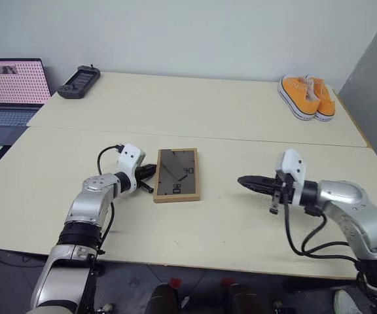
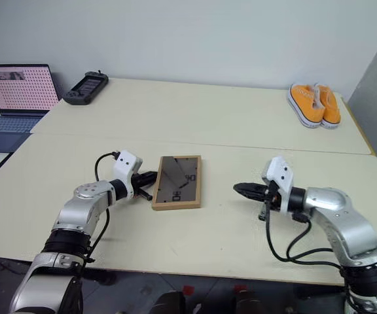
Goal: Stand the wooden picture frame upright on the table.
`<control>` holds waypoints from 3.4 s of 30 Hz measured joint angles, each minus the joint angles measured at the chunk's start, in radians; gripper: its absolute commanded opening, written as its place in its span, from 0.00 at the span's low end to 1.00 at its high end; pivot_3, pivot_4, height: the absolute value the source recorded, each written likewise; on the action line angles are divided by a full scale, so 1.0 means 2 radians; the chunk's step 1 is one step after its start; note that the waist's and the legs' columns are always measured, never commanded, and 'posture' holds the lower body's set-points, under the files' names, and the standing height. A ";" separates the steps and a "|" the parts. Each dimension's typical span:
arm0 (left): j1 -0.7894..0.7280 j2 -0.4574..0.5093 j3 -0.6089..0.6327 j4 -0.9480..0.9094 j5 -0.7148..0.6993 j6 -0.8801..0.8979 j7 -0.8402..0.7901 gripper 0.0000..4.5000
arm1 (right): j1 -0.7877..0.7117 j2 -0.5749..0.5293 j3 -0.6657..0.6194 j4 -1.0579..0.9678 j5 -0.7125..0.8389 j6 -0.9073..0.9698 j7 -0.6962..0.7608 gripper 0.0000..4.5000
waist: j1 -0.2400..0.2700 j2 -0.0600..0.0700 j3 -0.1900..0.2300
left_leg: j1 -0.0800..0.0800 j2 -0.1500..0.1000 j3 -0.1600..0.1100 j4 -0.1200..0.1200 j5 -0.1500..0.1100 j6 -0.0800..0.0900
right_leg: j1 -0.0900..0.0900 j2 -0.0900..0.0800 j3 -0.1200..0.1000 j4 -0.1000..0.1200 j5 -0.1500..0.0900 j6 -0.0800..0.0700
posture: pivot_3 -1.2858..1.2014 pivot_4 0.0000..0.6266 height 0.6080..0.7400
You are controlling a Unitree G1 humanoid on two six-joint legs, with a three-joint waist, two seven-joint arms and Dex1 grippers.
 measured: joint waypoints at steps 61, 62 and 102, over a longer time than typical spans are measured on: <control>0.048 0.017 -0.128 -0.342 -0.034 0.302 0.010 0.01 | 0.045 -0.041 -0.038 -0.006 0.010 -0.002 -0.009 0.00 | -0.001 0.000 0.000 | -0.002 0.000 0.000 0.003 0.000 0.000 | 0.000 0.001 0.001 0.000 0.000 0.001 | 0.52 0.24 1.00; 0.045 0.014 -0.129 -0.341 -0.034 0.302 0.010 0.01 | 0.045 -0.040 -0.038 -0.008 0.011 -0.001 -0.011 0.00 | -0.001 0.000 0.000 | -0.002 0.000 0.000 0.003 0.000 0.000 | 0.000 0.001 0.001 0.000 0.000 0.001 | 0.52 0.24 1.00; -0.061 0.033 0.076 -0.137 -0.221 0.578 -0.040 0.58 | -0.002 -0.009 0.056 0.152 -0.159 -0.184 0.012 0.00 | -0.002 0.000 0.000 | -0.002 0.000 -0.001 0.004 0.000 0.000 | -0.001 0.001 0.000 0.000 0.000 0.001 | 0.52 0.24 1.00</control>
